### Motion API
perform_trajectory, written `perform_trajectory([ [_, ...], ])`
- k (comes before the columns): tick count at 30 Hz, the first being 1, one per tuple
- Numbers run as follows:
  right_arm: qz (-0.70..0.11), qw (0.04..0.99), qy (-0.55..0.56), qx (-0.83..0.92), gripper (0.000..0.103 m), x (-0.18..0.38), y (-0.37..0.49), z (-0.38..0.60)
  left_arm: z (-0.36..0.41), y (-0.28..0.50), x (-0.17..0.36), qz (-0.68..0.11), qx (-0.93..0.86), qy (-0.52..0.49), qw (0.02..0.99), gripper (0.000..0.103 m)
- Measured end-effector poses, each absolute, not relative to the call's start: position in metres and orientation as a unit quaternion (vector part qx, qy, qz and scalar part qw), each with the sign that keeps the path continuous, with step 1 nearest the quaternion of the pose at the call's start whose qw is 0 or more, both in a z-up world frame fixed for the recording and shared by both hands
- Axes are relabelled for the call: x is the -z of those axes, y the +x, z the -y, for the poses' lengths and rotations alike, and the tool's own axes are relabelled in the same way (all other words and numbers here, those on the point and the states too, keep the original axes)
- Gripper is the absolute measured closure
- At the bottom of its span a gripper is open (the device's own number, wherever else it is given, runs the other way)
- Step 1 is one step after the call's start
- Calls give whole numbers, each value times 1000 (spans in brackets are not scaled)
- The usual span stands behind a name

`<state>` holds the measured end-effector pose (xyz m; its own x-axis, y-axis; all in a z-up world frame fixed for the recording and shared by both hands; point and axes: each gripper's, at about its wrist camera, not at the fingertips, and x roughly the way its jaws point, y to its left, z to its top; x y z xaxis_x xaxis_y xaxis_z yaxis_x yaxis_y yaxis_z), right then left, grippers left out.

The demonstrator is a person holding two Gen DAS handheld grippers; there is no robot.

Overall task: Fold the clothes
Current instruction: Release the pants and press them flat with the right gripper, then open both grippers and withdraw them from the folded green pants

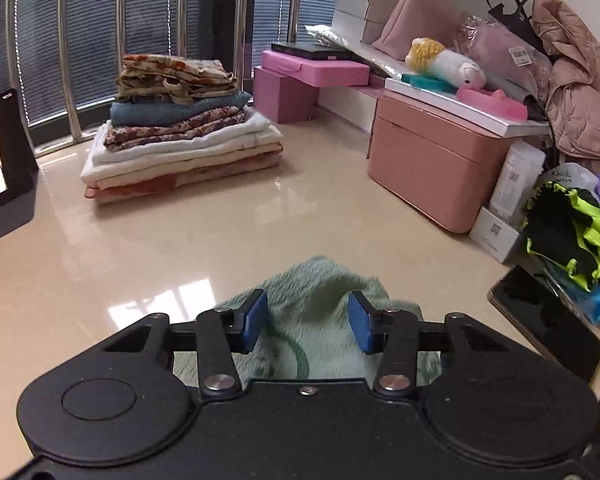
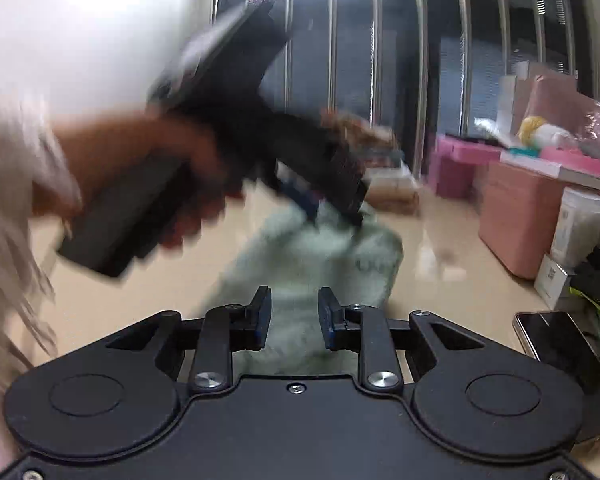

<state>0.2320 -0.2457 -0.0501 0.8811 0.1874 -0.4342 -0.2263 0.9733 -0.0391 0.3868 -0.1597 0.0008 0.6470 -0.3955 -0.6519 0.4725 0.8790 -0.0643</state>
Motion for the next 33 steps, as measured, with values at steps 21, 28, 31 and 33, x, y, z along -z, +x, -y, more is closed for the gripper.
perform_trajectory([
  [21,-255,959,34,-117,55,60,196,264,168,383,10,-312,223,46,922,0],
  [28,-210,971,27,-107,27,34,163,258,122,342,-22,-265,189,41,945,0],
  [31,-215,971,26,-102,16,31,150,254,101,322,-31,-255,174,38,950,0],
  [33,-216,971,24,-99,10,29,141,252,87,303,-26,-259,169,32,950,0],
])
